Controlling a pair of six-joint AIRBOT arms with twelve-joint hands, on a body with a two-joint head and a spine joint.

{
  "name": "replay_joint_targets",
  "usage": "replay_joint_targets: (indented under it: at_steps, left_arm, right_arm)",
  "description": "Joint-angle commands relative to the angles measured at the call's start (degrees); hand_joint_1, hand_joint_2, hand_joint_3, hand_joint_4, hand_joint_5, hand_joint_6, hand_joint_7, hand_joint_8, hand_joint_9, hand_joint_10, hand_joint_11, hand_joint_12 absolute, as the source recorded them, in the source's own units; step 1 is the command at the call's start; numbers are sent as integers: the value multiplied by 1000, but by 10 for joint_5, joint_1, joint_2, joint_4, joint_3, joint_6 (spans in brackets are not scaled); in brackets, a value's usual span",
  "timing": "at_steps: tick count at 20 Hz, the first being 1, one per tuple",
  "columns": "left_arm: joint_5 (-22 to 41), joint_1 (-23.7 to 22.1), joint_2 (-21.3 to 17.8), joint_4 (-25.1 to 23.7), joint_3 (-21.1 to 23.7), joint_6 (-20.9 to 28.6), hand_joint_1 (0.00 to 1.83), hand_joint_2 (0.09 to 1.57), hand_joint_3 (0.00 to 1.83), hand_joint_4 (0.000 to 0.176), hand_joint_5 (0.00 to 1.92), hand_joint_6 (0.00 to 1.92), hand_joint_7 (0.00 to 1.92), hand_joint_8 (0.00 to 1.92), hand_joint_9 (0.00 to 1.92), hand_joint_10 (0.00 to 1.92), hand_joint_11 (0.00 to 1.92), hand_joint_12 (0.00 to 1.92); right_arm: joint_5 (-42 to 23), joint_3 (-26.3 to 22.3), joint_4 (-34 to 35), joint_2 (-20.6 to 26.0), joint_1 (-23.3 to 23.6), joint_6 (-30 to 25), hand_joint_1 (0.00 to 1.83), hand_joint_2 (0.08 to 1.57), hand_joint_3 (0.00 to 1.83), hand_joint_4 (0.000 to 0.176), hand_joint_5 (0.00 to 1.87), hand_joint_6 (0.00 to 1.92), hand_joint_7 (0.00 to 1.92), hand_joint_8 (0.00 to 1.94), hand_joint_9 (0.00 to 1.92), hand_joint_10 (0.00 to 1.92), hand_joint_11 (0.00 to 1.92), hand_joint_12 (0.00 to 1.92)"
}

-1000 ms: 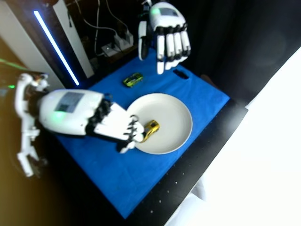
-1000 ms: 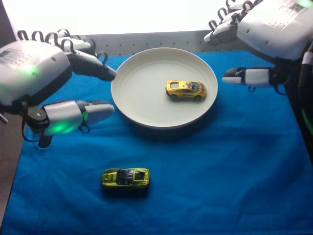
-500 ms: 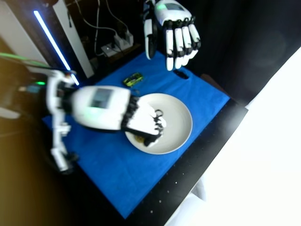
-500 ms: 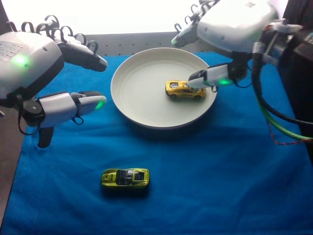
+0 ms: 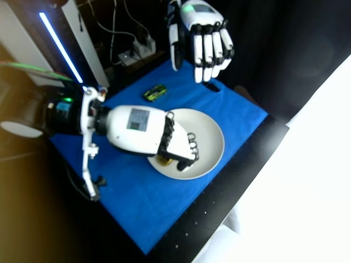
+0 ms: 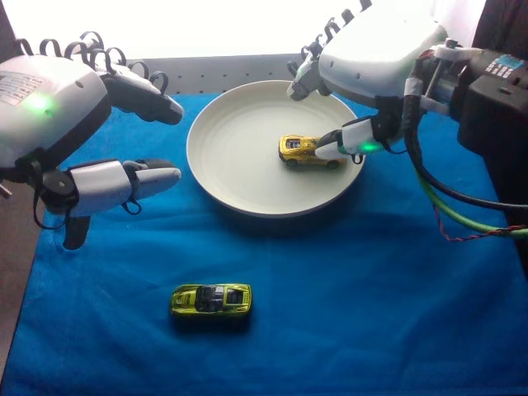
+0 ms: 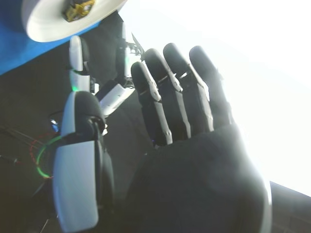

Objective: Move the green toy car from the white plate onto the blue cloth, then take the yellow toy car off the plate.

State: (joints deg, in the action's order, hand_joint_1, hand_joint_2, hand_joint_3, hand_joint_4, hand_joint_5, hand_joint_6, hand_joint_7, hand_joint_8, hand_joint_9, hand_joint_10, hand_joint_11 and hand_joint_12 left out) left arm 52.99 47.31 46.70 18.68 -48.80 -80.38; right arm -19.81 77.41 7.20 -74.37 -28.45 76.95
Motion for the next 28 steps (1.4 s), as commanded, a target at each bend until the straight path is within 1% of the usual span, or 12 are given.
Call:
replay_joint_targets:
  at_steps: [1, 3, 4, 5, 8, 10, 15, 20, 22, 24, 27, 28]
  left_arm:
    - [70, -7, 3, -10, -1, -1, 680, 1089, 0, 0, 846, 101, 695, 549, 506, 970, 231, 1536]
    - [70, -7, 4, -10, -1, -1, 645, 1077, 0, 38, 841, 117, 644, 685, 472, 1080, 217, 1600]
    - [69, -7, 4, -10, -1, -1, 632, 1077, 0, 47, 835, 130, 614, 762, 464, 1127, 236, 1609]
    - [69, -7, 4, -10, -1, -1, 660, 1075, 0, 19, 840, 148, 613, 805, 477, 1132, 251, 1611]
    - [69, -6, 6, -10, -1, -1, 664, 1081, 0, 3, 834, 162, 664, 773, 548, 1054, 317, 1546]
    - [70, -7, 7, -10, -1, -1, 667, 1083, 0, 33, 822, 189, 649, 834, 533, 1129, 324, 1614]
    - [68, -7, 9, -12, 0, -1, 679, 1091, 0, 42, 810, 212, 693, 649, 569, 933, 323, 1507]
    - [69, -6, 9, -12, 1, -1, 643, 1089, 0, 60, 831, 185, 751, 453, 593, 848, 301, 1488]
    - [70, -6, 9, -12, 1, -1, 652, 1089, 0, 80, 824, 180, 735, 446, 569, 856, 284, 1489]
    - [70, -6, 9, -12, 2, -1, 647, 1088, 0, 61, 824, 177, 729, 438, 568, 857, 298, 1489]
    - [71, -6, 9, -12, 2, -1, 619, 1079, 0, 76, 834, 173, 737, 425, 569, 857, 294, 1502]
    - [71, -6, 9, -12, 2, -1, 635, 1080, 0, 62, 843, 170, 744, 428, 568, 883, 299, 1522]
  right_arm:
    - [-55, 4, -5, -4, 10, 3, 865, 988, 0, 0, 801, 13, 649, 882, 592, 1311, 451, 1776]
    - [-47, 11, -6, -10, 10, 3, 872, 997, 1, 0, 782, 2, 597, 947, 543, 1387, 435, 1826]
    - [-44, 12, -6, -12, 10, 3, 868, 980, 0, 0, 778, 5, 636, 1427, 670, 1771, 692, 1902]
    - [-42, 14, -6, -14, 10, 3, 841, 969, 0, 0, 772, 3, 650, 1596, 732, 1891, 822, 1917]
    - [-39, 16, -6, -18, 10, 3, 833, 962, 0, 0, 734, 1, 565, 1351, 600, 1694, 642, 1921]
    - [-36, 18, -6, -21, 10, 3, 827, 955, 0, 0, 725, 0, 566, 1231, 584, 1583, 578, 1921]
    - [-20, 29, -10, -31, 10, 3, 852, 972, 2, 0, 729, 2, 558, 1537, 615, 1813, 707, 1921]
    - [-13, 34, -10, -36, 10, 3, 857, 971, 0, 0, 750, 4, 575, 841, 507, 1289, 435, 1832]
    - [-11, 36, -10, -38, 10, 3, 876, 980, 1, 0, 758, 1, 547, 1080, 518, 1498, 511, 1917]
    - [-10, 37, -10, -40, 9, 3, 883, 982, 0, 0, 769, 3, 570, 1382, 607, 1721, 666, 1921]
    - [-7, 40, -10, -43, 9, 3, 873, 988, 0, 0, 777, 5, 537, 1138, 520, 1528, 520, 1921]
    - [-7, 41, -10, -44, 9, 3, 878, 989, 0, 0, 786, 6, 552, 1078, 522, 1499, 505, 1918]
